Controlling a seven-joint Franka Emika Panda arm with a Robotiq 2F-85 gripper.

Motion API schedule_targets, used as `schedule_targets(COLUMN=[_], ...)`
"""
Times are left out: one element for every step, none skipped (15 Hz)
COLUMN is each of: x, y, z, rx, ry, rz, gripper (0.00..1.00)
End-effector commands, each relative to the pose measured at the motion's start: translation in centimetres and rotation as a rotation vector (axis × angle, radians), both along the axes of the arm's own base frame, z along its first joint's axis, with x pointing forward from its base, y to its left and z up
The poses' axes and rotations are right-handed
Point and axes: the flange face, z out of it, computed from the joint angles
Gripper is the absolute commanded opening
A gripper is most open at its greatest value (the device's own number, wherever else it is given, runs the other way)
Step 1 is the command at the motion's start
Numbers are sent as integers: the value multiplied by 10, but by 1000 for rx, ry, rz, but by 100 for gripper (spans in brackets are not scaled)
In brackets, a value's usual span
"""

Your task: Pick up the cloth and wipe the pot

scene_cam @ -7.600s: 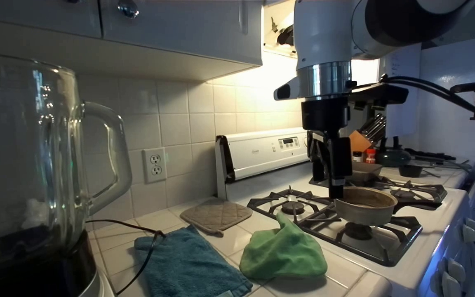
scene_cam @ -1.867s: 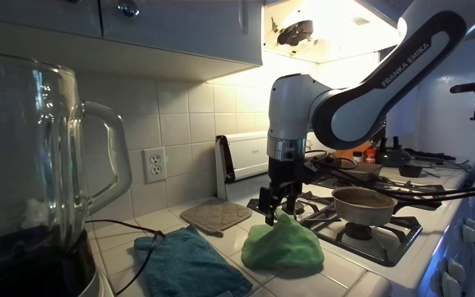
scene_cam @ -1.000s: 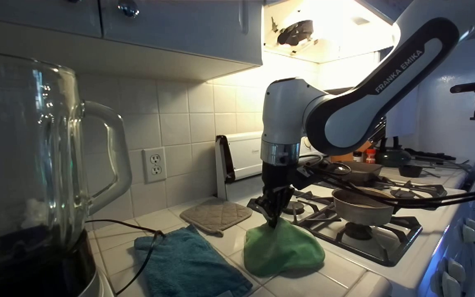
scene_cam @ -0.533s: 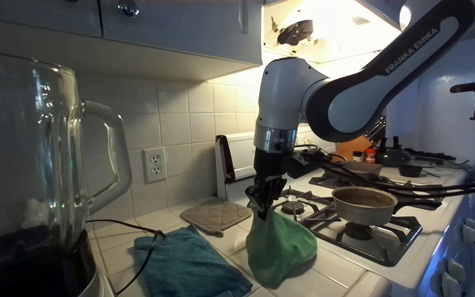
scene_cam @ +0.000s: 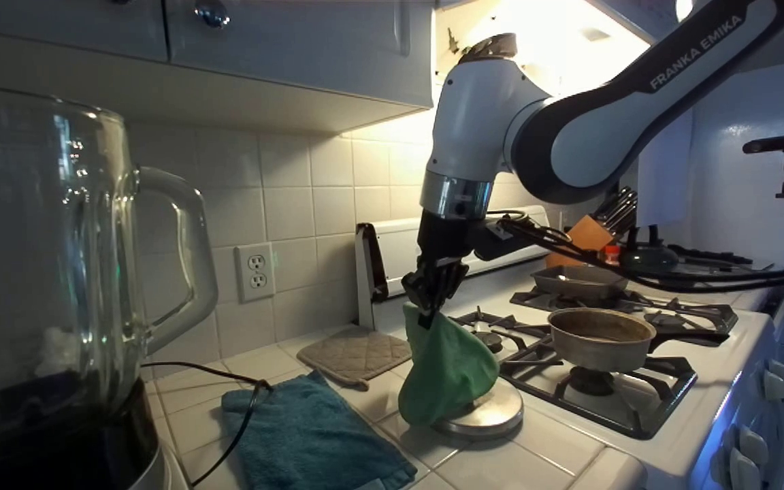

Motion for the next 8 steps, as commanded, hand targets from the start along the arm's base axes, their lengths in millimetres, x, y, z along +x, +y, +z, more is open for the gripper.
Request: schedule_targets(x=[-17,-21,-24,-28,-31,-34,-38,-42], y=[-24,-30,-36,-42,-50,-57,-67,-76], z=[31,38,44,49,53,56,60,62], rx=[-43,-44,-51,-60,-79,-90,-114,-133], ry=[-37,-46,-61,-72,-79,-89,-100,-106], rz=[16,15,4,6,1,-4,-14,-19], gripper=[1,1,1,1,1,1,1,1])
